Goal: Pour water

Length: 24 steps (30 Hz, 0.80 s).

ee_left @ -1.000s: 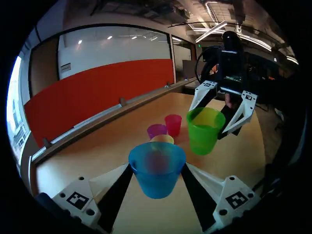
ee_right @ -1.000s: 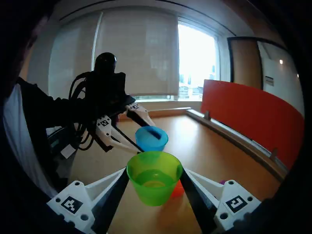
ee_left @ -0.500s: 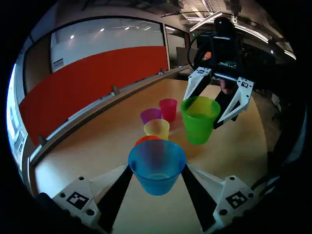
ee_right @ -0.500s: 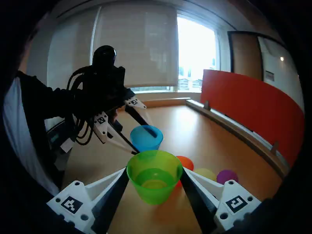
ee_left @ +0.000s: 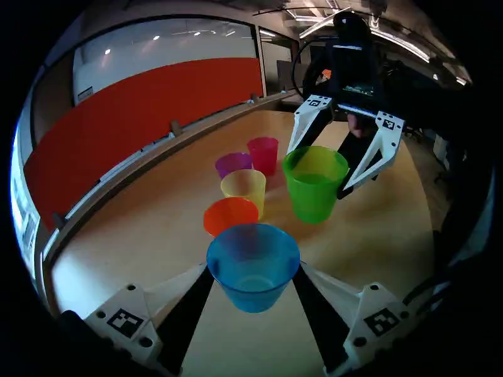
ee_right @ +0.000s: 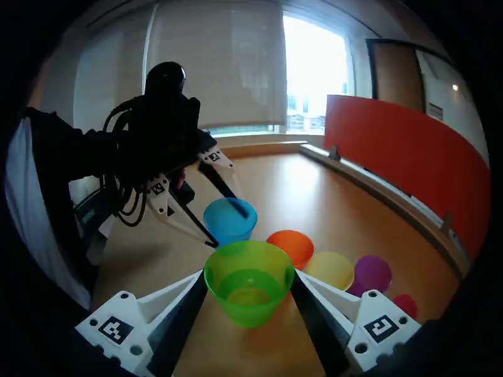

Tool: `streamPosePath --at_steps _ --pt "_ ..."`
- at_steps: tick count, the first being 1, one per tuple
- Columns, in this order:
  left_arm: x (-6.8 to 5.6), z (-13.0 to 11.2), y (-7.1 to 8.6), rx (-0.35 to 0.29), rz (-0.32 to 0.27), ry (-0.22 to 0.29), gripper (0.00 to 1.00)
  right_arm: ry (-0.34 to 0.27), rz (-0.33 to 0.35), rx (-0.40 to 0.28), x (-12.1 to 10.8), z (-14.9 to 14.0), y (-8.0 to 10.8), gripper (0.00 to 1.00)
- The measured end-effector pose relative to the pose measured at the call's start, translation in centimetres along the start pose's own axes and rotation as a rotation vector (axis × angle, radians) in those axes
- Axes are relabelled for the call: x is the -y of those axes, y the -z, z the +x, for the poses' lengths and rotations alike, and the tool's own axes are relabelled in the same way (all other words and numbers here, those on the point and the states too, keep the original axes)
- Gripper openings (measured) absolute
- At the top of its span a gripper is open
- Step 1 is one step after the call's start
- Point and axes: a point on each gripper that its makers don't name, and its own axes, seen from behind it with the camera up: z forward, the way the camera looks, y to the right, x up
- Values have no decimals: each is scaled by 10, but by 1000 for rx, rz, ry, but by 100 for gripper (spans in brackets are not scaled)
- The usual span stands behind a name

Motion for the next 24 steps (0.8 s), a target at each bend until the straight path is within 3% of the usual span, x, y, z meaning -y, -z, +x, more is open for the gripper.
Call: streamPosePath --at_steps 9,24 --pt "1 -13 -10 33 -21 15 86 -8 8 52 -6 -21 -9 92" --pt "1 -25 -19 81 -46 -8 85 -7 12 111 -11 -41 -20 93"
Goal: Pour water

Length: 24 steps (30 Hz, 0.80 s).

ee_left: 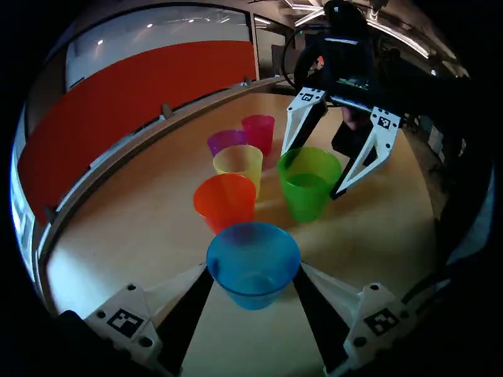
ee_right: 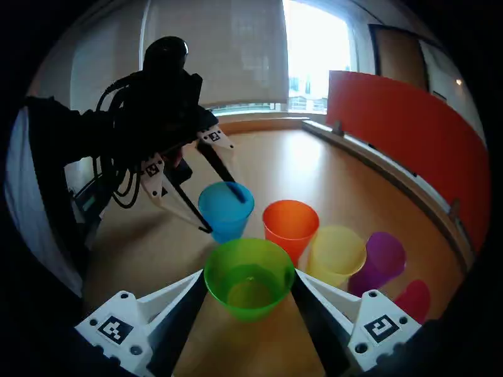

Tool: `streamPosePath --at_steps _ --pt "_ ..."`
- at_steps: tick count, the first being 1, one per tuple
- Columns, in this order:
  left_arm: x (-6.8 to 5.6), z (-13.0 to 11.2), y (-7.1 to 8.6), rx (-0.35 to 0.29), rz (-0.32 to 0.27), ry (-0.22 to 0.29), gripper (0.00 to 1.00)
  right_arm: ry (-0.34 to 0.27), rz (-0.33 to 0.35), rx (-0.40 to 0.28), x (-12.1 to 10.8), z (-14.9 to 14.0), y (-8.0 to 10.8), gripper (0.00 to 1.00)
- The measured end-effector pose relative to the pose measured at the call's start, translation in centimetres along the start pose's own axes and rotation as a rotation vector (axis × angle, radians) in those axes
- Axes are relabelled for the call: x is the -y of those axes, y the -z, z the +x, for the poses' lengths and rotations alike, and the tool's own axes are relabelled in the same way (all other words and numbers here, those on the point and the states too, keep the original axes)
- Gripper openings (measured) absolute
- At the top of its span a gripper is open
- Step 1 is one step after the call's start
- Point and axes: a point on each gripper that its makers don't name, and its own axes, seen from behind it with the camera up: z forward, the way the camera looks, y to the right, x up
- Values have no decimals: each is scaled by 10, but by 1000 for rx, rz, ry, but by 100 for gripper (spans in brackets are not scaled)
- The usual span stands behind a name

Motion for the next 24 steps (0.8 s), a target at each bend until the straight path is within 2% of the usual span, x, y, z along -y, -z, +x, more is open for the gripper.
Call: streamPosePath --at_steps 12,24 --pt "0 -3 -7 9 -4 -12 85 12 -6 24 -3 -11 -5 93" --pt "-3 -6 -10 2 -13 -7 86 -3 -9 33 -5 -18 -9 93"
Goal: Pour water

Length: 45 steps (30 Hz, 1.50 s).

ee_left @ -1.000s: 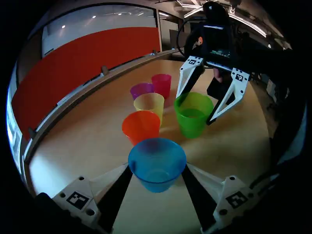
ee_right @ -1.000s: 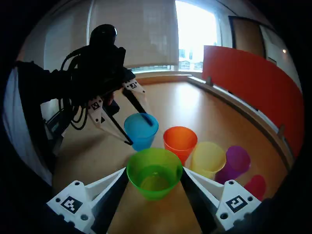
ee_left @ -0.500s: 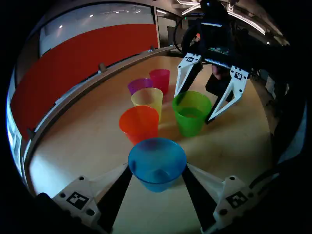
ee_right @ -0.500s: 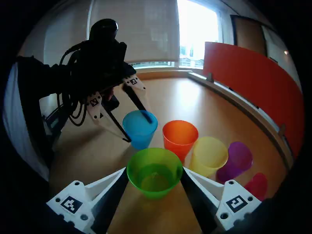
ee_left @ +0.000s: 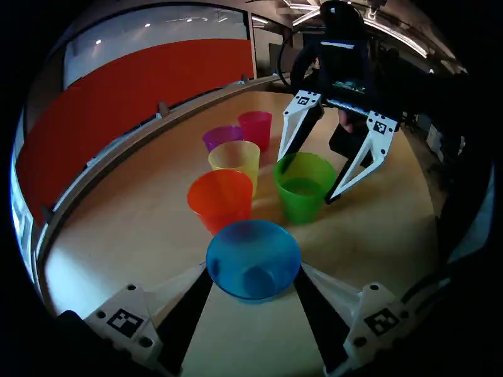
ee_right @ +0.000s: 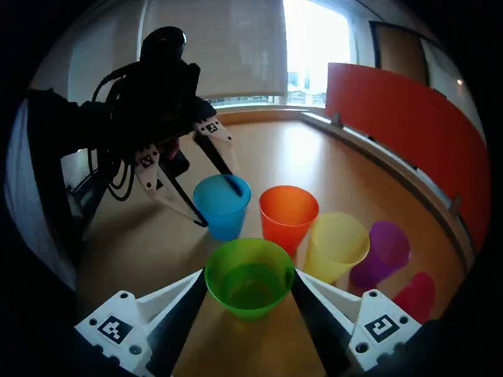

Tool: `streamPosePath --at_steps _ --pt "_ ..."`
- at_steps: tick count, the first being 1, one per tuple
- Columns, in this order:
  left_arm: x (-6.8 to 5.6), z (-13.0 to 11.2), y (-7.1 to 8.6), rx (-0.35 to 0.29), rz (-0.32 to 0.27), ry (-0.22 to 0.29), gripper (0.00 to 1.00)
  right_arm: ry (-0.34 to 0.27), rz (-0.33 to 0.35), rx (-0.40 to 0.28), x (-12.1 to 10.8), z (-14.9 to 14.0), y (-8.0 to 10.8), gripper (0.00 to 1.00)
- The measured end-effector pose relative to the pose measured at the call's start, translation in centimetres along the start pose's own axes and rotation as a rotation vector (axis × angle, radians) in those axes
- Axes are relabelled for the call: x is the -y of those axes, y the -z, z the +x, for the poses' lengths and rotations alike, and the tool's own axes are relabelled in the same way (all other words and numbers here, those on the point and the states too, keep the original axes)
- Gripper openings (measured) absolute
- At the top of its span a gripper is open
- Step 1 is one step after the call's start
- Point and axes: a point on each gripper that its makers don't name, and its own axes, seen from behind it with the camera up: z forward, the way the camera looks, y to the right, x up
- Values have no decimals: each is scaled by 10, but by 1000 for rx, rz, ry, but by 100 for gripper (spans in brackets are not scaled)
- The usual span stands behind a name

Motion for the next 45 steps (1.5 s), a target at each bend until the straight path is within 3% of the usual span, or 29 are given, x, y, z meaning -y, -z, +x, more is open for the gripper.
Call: streamPosePath --at_steps 30,45 --pt "-1 -12 0 36 9 -19 85 -23 -23 12 1 -6 2 99" --pt "2 -29 16 79 46 -29 86 -47 -58 5 0 -16 21 99"
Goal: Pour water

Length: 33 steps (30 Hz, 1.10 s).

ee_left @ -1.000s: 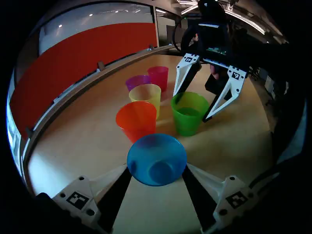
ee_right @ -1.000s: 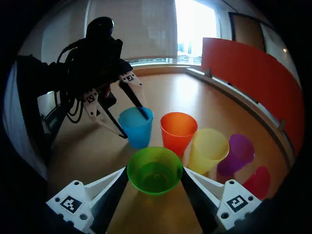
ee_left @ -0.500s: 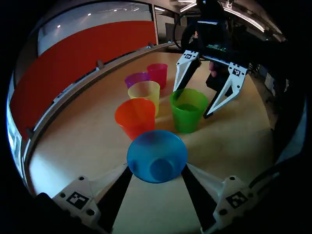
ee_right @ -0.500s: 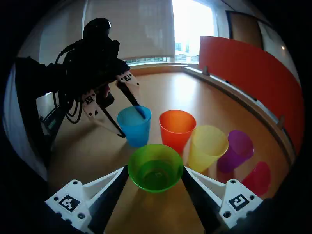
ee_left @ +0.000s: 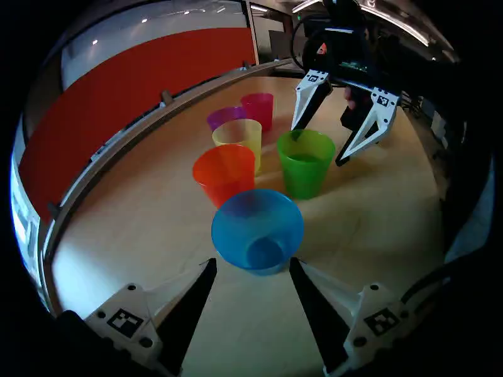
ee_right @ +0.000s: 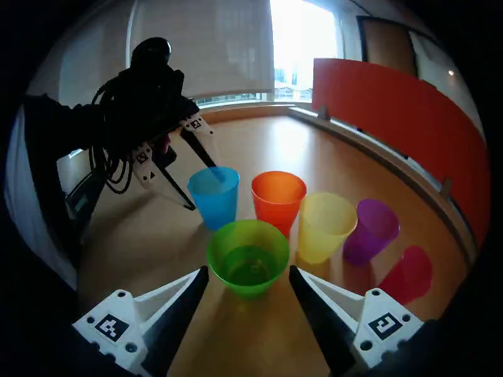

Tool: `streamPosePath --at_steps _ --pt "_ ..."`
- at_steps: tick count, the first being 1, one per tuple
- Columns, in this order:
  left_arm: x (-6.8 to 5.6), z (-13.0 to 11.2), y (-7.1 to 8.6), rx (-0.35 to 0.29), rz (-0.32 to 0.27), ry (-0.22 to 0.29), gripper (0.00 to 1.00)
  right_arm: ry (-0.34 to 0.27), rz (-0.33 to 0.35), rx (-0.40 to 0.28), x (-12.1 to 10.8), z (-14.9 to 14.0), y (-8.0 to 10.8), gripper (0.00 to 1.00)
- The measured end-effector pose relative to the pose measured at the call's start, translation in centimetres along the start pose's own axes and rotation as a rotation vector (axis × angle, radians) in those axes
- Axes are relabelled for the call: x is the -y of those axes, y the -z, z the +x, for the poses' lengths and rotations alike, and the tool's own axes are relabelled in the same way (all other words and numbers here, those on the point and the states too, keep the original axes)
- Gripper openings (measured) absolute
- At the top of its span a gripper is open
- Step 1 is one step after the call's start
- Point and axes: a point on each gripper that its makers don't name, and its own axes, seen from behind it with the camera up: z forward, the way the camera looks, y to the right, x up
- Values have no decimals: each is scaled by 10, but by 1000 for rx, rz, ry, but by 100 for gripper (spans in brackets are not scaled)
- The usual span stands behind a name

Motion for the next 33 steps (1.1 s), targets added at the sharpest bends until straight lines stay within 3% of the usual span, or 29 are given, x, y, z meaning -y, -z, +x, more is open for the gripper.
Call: streamPosePath --at_steps 12,18,33 --pt "2 -9 15 12 34 14 86 -3 -27 -7 2 -5 15 99" --pt "6 -14 24 3 62 54 86 -21 -54 -32 2 -2 23 99" --pt "21 -26 53 -16 195 116 86 -70 -149 -52 1 -2 48 100"
